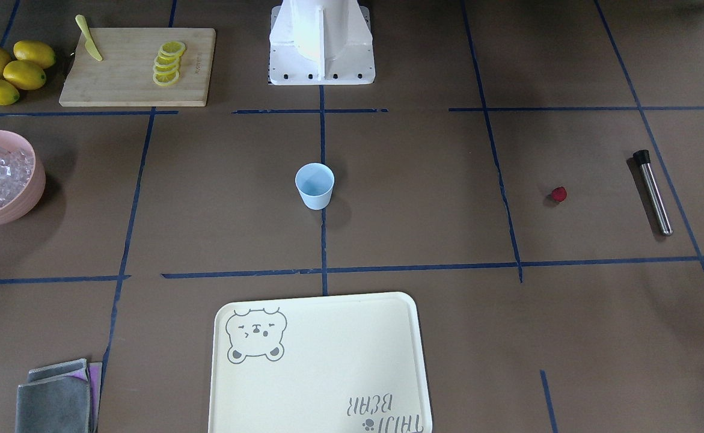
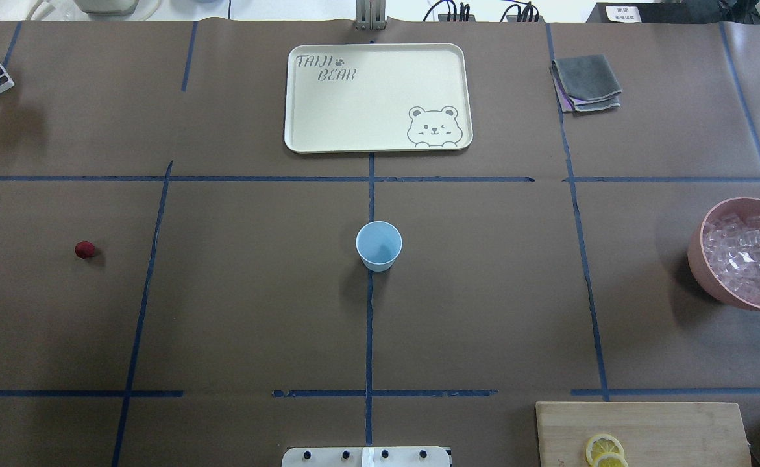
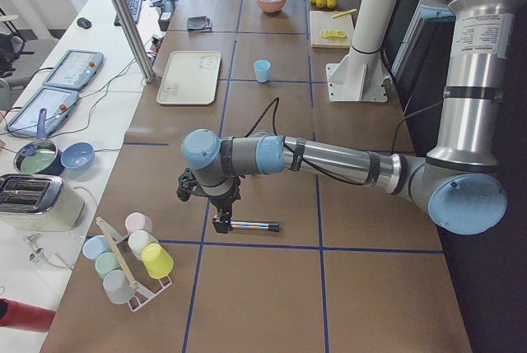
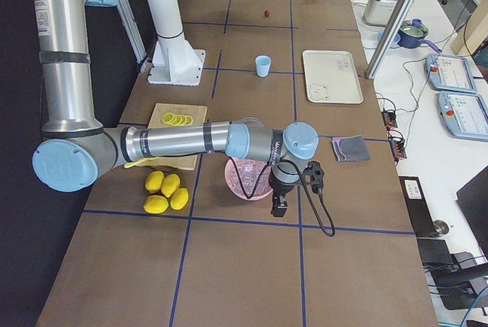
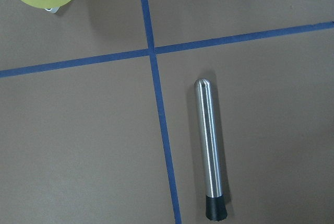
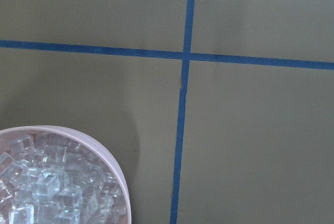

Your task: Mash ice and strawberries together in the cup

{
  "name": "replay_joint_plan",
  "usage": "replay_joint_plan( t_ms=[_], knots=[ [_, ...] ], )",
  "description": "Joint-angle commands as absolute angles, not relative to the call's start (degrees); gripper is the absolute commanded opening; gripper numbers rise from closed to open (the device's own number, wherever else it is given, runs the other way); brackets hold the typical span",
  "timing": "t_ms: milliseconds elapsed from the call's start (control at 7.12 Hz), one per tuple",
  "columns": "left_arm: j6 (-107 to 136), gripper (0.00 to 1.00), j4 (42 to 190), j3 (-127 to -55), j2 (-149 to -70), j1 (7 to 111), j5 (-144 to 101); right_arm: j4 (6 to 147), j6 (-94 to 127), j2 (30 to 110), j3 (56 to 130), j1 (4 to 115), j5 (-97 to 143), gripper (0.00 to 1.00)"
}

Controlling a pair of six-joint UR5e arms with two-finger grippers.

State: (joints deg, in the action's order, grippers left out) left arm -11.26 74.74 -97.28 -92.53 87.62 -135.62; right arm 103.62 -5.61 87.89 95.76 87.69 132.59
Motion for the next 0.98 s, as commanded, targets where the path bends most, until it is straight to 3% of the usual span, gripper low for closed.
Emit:
replay_joint_plan(
  t_ms=[0,842],
  knots=[
    [-11.3,1.00,75.2,-97.6,-92.8,87.6,-135.2,101.8,-5.5,88.1,95.7,87.6,132.6,1.00],
    [-11.4,1.00,75.8,-99.0,-91.6,87.6,-135.6,90.2,-3.1,91.2,97.0,82.1,132.9,1.00]
  ],
)
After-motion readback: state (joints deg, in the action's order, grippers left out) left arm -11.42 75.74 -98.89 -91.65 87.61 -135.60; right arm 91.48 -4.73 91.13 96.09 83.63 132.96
